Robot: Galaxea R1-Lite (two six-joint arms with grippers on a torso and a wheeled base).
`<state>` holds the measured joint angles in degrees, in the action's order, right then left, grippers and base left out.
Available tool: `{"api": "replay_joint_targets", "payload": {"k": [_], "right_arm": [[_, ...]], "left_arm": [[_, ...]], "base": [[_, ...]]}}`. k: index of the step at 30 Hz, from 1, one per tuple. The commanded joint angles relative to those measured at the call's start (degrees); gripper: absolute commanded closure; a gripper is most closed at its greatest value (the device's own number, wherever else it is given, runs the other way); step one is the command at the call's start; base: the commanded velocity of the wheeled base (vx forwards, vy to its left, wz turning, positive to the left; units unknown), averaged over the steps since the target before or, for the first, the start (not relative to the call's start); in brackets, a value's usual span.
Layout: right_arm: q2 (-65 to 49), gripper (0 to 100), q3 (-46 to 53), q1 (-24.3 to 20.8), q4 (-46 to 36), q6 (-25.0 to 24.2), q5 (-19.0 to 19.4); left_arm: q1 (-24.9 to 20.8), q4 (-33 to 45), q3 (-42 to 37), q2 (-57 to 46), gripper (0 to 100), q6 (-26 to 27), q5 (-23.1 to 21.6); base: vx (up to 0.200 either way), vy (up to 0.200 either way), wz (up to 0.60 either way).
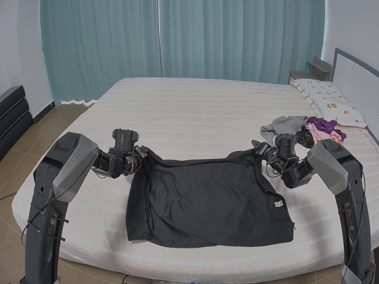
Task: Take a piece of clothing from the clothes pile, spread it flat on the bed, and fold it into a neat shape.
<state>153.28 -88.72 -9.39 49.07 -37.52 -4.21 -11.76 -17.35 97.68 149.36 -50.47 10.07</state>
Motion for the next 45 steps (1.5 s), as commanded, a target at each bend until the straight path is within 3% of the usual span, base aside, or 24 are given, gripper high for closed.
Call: {"api": "replay_joint_targets", "payload": {"k": [1, 6, 12, 16, 20, 30, 36, 45], "right_arm": [[-6.1, 0, 7.6, 1.3, 0.5, -0.5, 1.7], [-12.0, 0, 18.2, 2.4, 2.8, -1.1, 3.9], [-16.0, 0, 29.8, 2.1, 8.5, -1.1, 4.9], [-17.7, 0, 37.9, 1.7, 11.3, -1.1, 5.0], [-18.4, 0, 42.1, 1.6, 14.5, -3.5, 4.9], [-17.1, 0, 42.3, 0.2, 14.0, -4.0, 4.8], [-15.9, 0, 37.3, -1.7, 9.7, 1.6, 4.1], [-12.8, 0, 28.3, -3.2, -0.3, 5.3, 3.1]], "left_arm": [[1.4, 0.0, -7.2, -5.2, 0, -0.3, -1.2], [1.8, -0.8, -20.1, -14.6, 0, -0.3, -6.7], [1.3, -1.9, -28.7, -20.0, 0, -2.1, -6.8], [1.2, -4.5, -33.9, -23.7, 0, -6.1, -7.1], [0.1, -5.6, -39.4, -25.6, 0, -6.7, -7.4], [-1.2, -12.6, -47.6, -26.8, 0, -12.3, -8.0], [-1.3, -14.8, -49.0, -26.7, 0, -13.3, -10.2], [-1.2, -14.9, -49.1, -26.7, 0, -15.4, -13.0]], "base": [[0.0, 0.0, 0.0], [0.0, 0.0, 0.0], [0.0, 0.0, 0.0], [-0.05, 0.0, 0.0], [-0.1, 0.0, 0.0], [0.0, 0.0, 0.0], [0.0, 0.0, 0.0], [0.0, 0.0, 0.0]]}}
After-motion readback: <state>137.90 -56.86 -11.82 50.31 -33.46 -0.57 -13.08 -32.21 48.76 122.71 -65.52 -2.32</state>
